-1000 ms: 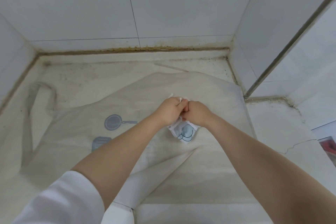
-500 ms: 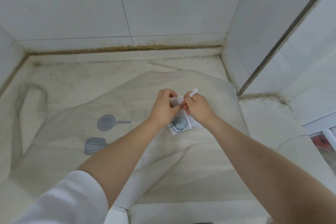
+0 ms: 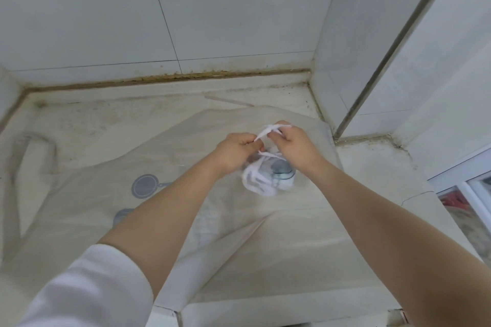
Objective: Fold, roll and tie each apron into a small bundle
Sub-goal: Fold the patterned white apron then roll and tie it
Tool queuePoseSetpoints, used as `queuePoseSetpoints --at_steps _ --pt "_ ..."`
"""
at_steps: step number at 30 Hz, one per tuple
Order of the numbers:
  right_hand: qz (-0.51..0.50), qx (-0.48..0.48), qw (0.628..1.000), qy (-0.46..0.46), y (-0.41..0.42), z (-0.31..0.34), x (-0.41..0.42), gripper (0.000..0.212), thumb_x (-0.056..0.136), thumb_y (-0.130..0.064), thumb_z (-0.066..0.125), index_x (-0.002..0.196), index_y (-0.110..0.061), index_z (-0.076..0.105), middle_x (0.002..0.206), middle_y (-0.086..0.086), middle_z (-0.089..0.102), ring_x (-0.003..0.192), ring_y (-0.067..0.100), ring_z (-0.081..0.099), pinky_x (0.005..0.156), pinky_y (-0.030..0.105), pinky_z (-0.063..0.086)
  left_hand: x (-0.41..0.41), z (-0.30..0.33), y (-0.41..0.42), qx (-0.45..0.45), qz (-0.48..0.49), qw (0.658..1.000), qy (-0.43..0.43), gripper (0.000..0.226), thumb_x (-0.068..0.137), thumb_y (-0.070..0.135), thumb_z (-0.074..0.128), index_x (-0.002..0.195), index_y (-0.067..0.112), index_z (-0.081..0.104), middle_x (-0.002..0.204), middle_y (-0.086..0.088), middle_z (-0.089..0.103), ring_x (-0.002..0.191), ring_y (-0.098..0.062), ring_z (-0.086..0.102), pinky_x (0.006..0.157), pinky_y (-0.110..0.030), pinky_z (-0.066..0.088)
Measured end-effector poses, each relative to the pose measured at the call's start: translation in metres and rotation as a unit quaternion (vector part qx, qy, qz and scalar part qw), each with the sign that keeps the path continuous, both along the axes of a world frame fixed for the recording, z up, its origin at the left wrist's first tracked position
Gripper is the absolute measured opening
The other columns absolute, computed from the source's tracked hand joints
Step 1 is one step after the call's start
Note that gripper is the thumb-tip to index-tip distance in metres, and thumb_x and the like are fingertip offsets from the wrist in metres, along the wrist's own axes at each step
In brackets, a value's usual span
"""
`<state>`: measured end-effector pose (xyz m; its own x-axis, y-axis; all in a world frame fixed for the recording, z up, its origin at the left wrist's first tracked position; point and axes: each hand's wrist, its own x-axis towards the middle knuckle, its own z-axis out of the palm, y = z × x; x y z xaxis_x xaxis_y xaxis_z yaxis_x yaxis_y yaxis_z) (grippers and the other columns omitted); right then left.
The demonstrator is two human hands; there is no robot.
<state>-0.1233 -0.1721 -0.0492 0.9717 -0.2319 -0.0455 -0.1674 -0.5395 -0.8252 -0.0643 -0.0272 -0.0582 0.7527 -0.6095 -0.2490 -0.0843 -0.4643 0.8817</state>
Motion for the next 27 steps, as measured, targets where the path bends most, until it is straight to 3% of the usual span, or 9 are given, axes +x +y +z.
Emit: queuePoseSetpoints --at_steps 2,5,9,13,15,18,21,24,27 --pt "-0.049 0.074 0.996 -0.033 0.000 -0.002 -0.003 0.024 0.099 -0.013 0.041 0.079 -0.017 0.054 0.067 -0.003 0.047 0.060 0.012 0.042 0.059 0.027 0.035 -0.001 0.009 0.003 -0.062 0.002 0.993 0.096 0.025 0.098 0.024 0.047 0.083 0.020 0.066 0.085 0.000 0.064 0.081 -0.015 0.058 0.077 -0.022 0.047" --pt "-0.083 0.119 0.988 -0.044 -0.003 -0.009 -0.009 0.032 0.100 -0.012 0.038 0.072 -0.024 0.049 0.063 -0.006 0.043 0.058 0.009 0.038 0.059 0.025 0.033 -0.002 0.009 0.006 -0.117 0.046 0.979 0.162 0.022 0.099 0.021 0.043 0.090 0.016 0.063 0.095 0.002 0.065 0.086 -0.016 0.059 0.083 -0.028 0.045" --pt "-0.099 0.124 0.986 -0.042 -0.010 -0.013 -0.012 0.033 0.099 -0.012 0.036 0.069 -0.022 0.046 0.060 -0.005 0.039 0.055 0.010 0.034 0.055 0.025 0.029 -0.006 0.006 0.008 -0.119 0.092 0.976 0.155 0.030 0.098 0.017 0.045 0.070 0.015 0.056 0.090 0.001 0.054 0.081 -0.015 0.051 0.077 -0.026 0.038" --pt "-0.120 0.189 0.974 -0.040 -0.003 -0.002 -0.007 0.031 0.100 -0.012 0.033 0.073 -0.019 0.046 0.060 -0.004 0.038 0.052 0.010 0.032 0.053 0.023 0.028 -0.005 0.013 0.009 -0.114 0.166 0.963 0.179 0.023 0.097 0.018 0.045 0.076 0.014 0.054 0.070 0.000 0.053 0.064 -0.014 0.049 0.062 -0.025 0.038" --pt "-0.134 0.258 0.955 -0.059 0.002 0.011 -0.005 0.030 0.100 -0.009 0.032 0.075 -0.016 0.046 0.056 -0.002 0.040 0.049 0.012 0.034 0.050 0.023 0.030 -0.002 0.016 0.012 -0.061 0.138 0.979 0.137 0.024 0.097 0.019 0.043 0.075 0.012 0.051 0.069 -0.003 0.049 0.064 -0.018 0.045 0.061 -0.028 0.036" --pt "-0.119 0.341 0.926 -0.111 0.010 0.034 -0.001 0.029 0.100 -0.006 0.033 0.077 -0.012 0.049 0.053 -0.002 0.048 0.050 0.015 0.046 0.054 0.025 0.044 0.000 0.020 0.015 0.087 0.048 0.995 -0.007 0.032 0.096 0.018 0.041 0.074 -0.002 0.055 0.080 -0.017 0.052 0.073 -0.023 0.046 0.068 -0.032 0.037" --pt "-0.060 0.379 0.916 -0.114 0.022 0.055 0.008 0.029 0.102 -0.008 0.033 0.080 -0.011 0.051 0.066 0.000 0.063 0.067 0.015 0.064 0.072 0.028 0.057 -0.006 0.027 0.012 0.139 -0.001 0.984 -0.114 0.031 0.095 0.016 0.042 0.075 -0.005 0.053 0.086 -0.022 0.056 0.081 -0.029 0.052 0.073 -0.034 0.040" --pt "0.003 0.333 0.942 -0.051 0.031 0.067 0.016 0.028 0.102 -0.012 0.033 0.080 -0.015 0.050 0.084 0.000 0.069 0.088 0.013 0.067 0.092 0.034 0.050 -0.013 0.028 0.009 0.134 -0.026 0.981 -0.138 0.026 0.092 0.020 0.042 0.068 0.008 0.046 0.082 -0.010 0.052 0.079 -0.025 0.050 0.071 -0.033 0.039" --pt "0.028 0.321 0.947 0.012 0.036 0.066 0.018 0.029 0.103 -0.015 0.032 0.078 -0.018 0.047 0.089 0.000 0.070 0.102 0.016 0.064 0.104 0.043 0.037 -0.016 0.027 0.006 0.129 -0.052 0.979 -0.146 0.038 0.079 0.044 0.037 0.072 0.010 0.053 0.087 -0.006 0.053 0.082 -0.024 0.054 0.075 -0.037 0.043"
